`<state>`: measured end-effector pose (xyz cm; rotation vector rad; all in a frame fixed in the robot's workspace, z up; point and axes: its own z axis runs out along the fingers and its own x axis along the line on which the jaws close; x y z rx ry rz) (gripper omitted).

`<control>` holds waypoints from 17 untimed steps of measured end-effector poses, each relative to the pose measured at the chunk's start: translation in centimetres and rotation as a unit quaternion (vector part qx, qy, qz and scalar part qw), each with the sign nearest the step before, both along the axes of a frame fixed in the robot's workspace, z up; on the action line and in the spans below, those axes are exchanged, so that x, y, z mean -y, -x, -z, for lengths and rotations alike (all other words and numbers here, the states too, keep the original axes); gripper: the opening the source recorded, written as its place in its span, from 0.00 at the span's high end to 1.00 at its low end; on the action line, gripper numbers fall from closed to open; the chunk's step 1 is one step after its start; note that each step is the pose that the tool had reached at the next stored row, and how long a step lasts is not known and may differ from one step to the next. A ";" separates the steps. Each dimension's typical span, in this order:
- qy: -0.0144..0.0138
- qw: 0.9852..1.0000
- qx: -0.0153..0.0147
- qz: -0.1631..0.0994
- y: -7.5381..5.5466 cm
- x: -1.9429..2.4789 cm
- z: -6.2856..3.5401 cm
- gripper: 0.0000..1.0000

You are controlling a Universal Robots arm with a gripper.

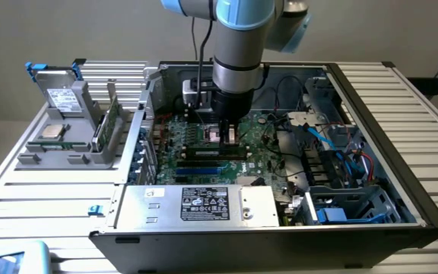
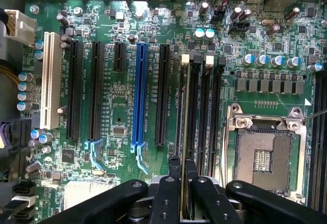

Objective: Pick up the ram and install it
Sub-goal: 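Insert the ram into the slot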

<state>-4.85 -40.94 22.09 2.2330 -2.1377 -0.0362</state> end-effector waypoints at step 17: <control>0.000 1.000 0.000 0.000 -2.2 -0.01 -2.97 0.76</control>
